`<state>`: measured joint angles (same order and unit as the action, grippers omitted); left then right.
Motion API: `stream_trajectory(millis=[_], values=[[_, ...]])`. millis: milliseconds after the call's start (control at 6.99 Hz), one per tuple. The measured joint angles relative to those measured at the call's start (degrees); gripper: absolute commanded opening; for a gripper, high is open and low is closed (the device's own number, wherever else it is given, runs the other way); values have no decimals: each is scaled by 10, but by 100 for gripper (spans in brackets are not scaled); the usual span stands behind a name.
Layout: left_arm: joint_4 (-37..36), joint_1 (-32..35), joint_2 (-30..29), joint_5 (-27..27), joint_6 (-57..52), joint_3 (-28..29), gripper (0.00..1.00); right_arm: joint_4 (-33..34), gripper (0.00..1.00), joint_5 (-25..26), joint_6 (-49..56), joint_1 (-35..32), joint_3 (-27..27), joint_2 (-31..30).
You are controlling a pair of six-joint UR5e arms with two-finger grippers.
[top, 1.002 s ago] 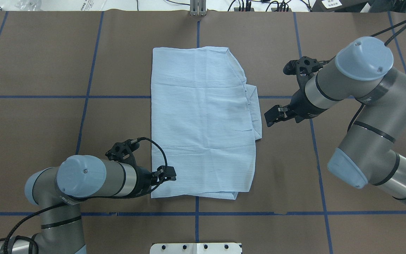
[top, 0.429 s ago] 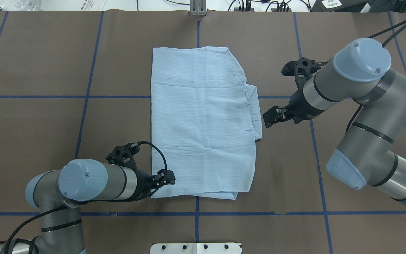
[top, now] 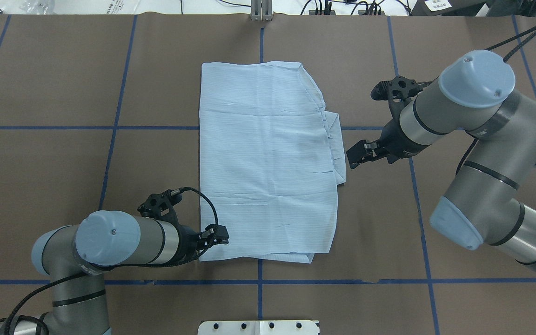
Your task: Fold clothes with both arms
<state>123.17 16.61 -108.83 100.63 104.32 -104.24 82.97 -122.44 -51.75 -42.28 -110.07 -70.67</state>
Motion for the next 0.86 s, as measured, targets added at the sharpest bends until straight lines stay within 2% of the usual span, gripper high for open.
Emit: stream_trajectory(millis=[429, 859], values=[[-4, -7, 0, 0, 0, 3, 86, 0, 100, -2, 0, 0, 0, 1], [-5, -9, 0, 0, 0, 4, 74, 0, 100, -2, 1, 0, 1, 0]])
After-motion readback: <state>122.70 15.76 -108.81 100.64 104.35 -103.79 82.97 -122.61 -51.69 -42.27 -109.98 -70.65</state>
